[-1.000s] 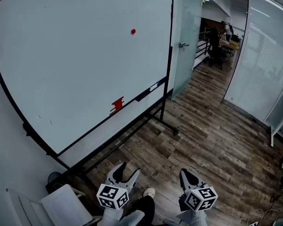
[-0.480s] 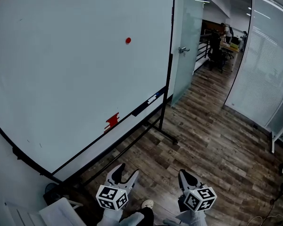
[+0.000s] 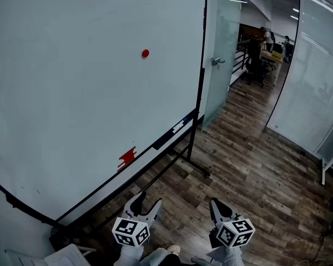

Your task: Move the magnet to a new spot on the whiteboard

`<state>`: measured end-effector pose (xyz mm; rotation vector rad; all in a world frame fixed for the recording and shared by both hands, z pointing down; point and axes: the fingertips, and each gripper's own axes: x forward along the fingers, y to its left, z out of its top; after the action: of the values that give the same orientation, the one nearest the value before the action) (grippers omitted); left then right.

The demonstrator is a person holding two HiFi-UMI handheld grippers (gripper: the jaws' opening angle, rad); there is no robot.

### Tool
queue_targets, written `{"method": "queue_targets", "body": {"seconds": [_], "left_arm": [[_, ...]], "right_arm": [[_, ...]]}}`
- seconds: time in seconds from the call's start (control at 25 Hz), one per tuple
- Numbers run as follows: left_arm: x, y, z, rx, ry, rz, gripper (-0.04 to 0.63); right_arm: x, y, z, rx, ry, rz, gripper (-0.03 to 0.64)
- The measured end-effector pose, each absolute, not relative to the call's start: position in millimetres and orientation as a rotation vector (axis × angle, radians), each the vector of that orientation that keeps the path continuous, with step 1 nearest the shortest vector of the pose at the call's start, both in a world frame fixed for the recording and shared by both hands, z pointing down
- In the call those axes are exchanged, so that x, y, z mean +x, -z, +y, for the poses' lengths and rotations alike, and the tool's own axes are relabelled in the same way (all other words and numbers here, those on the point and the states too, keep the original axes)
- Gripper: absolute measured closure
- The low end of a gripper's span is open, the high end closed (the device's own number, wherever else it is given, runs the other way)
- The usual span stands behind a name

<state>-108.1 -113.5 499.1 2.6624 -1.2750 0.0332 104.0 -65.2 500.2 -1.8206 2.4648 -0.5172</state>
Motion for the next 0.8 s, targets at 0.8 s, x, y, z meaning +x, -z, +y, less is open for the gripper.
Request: {"method": "queue_targets", "body": {"seconds": [0.8], "left_arm": [[-102.6, -513.8, -165.7, 2.684, -0.083, -1.209, 0.333]], "right_arm": [[117.4, -515.5, -109.3, -1.897, 0.557, 2.342, 0.589]]}}
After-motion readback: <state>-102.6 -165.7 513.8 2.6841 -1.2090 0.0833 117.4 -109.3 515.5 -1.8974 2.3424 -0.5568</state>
